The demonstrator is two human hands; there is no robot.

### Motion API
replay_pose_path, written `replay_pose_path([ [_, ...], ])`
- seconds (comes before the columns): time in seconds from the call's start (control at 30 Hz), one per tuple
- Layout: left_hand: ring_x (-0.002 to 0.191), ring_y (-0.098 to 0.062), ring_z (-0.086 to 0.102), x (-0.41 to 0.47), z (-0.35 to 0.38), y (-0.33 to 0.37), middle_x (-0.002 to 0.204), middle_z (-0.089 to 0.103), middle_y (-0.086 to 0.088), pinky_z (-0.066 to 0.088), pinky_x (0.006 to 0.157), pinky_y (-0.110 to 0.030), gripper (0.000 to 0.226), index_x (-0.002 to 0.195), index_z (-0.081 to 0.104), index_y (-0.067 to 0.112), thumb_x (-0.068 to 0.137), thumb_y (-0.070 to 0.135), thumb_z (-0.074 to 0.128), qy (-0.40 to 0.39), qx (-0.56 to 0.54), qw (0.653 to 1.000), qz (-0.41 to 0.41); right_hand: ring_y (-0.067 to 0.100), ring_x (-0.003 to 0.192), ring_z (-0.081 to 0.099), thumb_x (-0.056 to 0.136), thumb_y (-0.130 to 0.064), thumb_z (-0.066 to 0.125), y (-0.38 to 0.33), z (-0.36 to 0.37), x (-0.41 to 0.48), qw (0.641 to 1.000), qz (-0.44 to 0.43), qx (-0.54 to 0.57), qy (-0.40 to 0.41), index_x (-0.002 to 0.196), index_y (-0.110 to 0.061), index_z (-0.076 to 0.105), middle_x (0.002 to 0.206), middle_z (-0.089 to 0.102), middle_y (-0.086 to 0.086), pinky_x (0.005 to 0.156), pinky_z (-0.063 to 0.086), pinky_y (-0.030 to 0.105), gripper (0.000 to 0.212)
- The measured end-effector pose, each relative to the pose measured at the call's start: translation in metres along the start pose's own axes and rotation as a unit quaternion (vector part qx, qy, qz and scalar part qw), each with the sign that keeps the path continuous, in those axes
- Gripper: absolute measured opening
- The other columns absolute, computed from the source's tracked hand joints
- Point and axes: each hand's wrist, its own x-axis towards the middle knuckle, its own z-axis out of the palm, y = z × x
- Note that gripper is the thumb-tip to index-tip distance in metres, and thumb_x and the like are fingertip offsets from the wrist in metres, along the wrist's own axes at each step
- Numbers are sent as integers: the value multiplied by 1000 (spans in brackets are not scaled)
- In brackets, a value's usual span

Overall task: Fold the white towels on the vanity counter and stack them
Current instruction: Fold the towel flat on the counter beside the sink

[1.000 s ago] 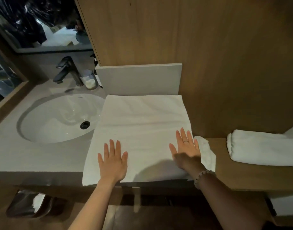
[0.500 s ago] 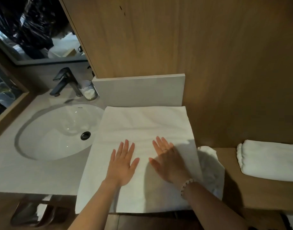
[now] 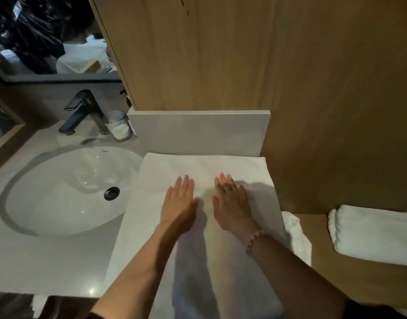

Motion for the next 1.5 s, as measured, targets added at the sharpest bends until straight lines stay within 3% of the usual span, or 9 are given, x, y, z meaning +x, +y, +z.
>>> replay_pose_path([
  [0.17, 142, -18, -20, 6, 13, -20, 155, -20, 4, -10, 115, -45, 74, 149, -6, 28, 83, 62, -7, -42, 2, 999, 24, 18, 145, -10, 72, -60, -30, 7, 24, 10, 999, -12, -33, 7, 150, -19, -1, 158, -8, 1, 111, -14, 33, 93],
  [0.3, 141, -21, -25, 0, 10, -36, 152, -27, 1, -15, 112, -45, 94, 147, -15, 27, 66, 74, -12, -64, 0, 998, -30, 20, 145, -11, 67, -70, -12, 22, 25, 7, 994, 109, -9, 15, 150, -20, -5, 157, -14, 0, 114, -12, 33, 98],
  [0.47, 144, -24, -16, 10, -1, -51, 157, -16, -7, -7, 115, -50, 70, 150, -7, 16, 95, 56, 10, -67, -1, 993, -102, 25, 146, 0, 83, -55, -1, 23, 20, 12, 983, 177, -7, 54, 150, -12, 11, 159, 3, 7, 117, 1, 41, 81],
  [0.6, 145, -23, -11, 41, -5, -46, 158, -12, -7, -5, 116, -42, 81, 150, -5, 11, 81, 54, -11, -35, 8, 999, -20, 21, 146, -1, 85, -45, -5, 2, 12, 39, 996, 74, -10, 52, 150, -15, 12, 159, 3, 4, 115, -6, 41, 74],
  [0.7, 145, -20, -12, 66, -4, -38, 158, -10, -2, -5, 117, -39, 60, 150, -4, 17, 99, 46, 9, -56, 2, 996, 64, 15, 146, -1, 76, -49, -13, -10, 16, 66, 1000, -14, -7, 12, 150, -19, 10, 159, 4, -1, 115, -7, 39, 83],
  [1.1, 146, -16, -7, 75, -3, -73, 158, -6, -4, -6, 115, -28, 102, 151, 3, 14, 64, 66, -15, -30, -26, 999, -8, 10, 146, -4, 72, -59, -14, 62, 10, 65, 996, 81, -4, 25, 151, -21, 6, 159, 0, -7, 116, -4, 28, 90],
  [1.27, 146, -25, 0, 73, -11, -98, 158, 0, -14, 2, 119, -33, 79, 150, 9, 6, 92, 59, 19, -29, -39, 998, -37, 26, 143, 19, 96, -50, 23, 78, 1, 53, 974, 210, 69, 53, 150, -17, 14, 157, 18, 6, 116, 17, 39, 64],
  [1.37, 146, -24, -1, 77, -10, -99, 158, -2, -12, 1, 117, -31, 67, 150, 7, 6, 99, 45, 28, -45, -38, 997, -50, 31, 126, 45, 98, -48, 20, 85, -7, 52, 947, 302, 106, 22, 146, -16, 24, 139, 47, 15, 109, 29, 39, 57],
  [1.5, 137, -29, 28, 89, -26, -91, 148, 31, -16, 25, 109, -37, 54, 140, 35, 5, 95, 33, 45, 33, -117, 985, -125, 36, 119, 49, 97, -44, 29, 92, -27, 67, 891, 373, 253, 60, 126, -8, 50, 131, 53, 17, 99, 37, 38, 51],
])
